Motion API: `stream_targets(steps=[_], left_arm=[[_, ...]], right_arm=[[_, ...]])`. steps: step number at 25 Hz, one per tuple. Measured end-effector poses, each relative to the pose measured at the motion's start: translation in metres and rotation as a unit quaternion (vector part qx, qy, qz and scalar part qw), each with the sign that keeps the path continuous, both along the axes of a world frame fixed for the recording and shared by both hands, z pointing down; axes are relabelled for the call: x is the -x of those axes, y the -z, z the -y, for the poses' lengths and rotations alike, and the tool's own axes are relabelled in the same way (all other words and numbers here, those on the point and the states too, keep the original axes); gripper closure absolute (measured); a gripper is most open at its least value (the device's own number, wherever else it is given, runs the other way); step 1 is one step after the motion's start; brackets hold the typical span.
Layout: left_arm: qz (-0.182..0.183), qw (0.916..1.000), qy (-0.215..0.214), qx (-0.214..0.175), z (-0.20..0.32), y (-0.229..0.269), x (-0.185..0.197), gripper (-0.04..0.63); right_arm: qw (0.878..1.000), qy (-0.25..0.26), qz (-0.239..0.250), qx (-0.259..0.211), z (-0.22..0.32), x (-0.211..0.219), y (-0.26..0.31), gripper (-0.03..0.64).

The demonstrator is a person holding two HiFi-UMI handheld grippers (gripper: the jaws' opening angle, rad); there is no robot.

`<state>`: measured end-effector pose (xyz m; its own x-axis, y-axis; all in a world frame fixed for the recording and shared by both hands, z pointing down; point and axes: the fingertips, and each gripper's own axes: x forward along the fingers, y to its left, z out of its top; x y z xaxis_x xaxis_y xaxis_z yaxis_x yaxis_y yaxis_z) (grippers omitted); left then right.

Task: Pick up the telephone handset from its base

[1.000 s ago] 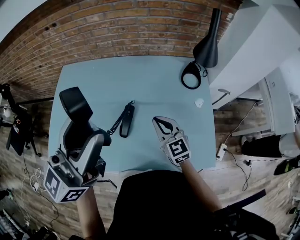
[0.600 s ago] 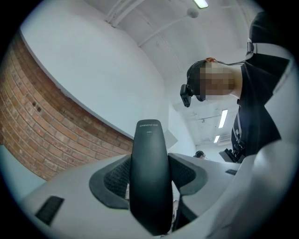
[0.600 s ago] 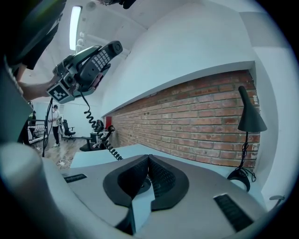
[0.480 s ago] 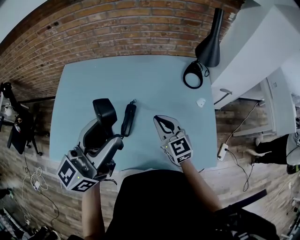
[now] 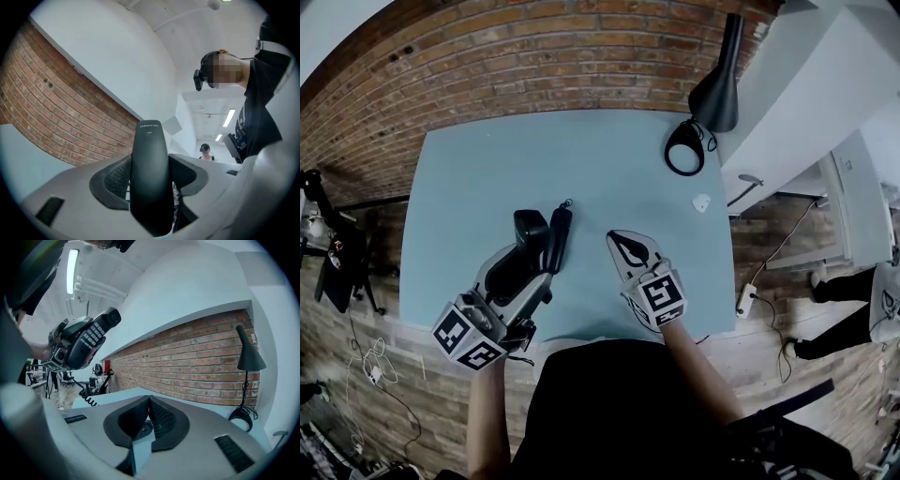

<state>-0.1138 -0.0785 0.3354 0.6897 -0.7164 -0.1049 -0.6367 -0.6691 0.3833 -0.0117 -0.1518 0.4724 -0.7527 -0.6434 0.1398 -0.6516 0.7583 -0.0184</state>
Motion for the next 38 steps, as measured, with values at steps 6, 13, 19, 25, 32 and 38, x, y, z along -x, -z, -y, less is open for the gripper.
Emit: stream_targets(steps=[6,13,19,25,32,38], left_arm=[[0.004,0.9996,-0.006,0.027,-0.003,-0.024,0.001,0.333],[0.0,0.9982,-0.004,0.061,-0.002,-0.055,0.006,0.333],[-0.007,0.996,-0.001,0.09,-0.005,-0.079,0.009,0.333],[-0.016,0.9932,0.001,0.115,-0.007,-0.101,0.014,0.333],[-0.025,0.9894,0.004,0.143,-0.011,-0.126,0.018,0.333],[-0.03,0.9849,0.004,0.17,-0.012,-0.147,0.021,0.333]], right_arm=[[1.0,0.001,0.005,0.005,-0.003,0.005,-0.001,0.614],[1.0,0.009,-0.005,0.003,-0.008,0.011,-0.005,0.614],[1.0,0.011,-0.01,0.003,-0.011,0.009,-0.006,0.614],[1.0,0.02,-0.016,0.006,-0.015,0.013,-0.01,0.615],[0.999,0.027,-0.033,0.003,-0.018,0.017,-0.016,0.615],[0.998,0.038,-0.039,0.01,-0.022,0.02,-0.017,0.615]])
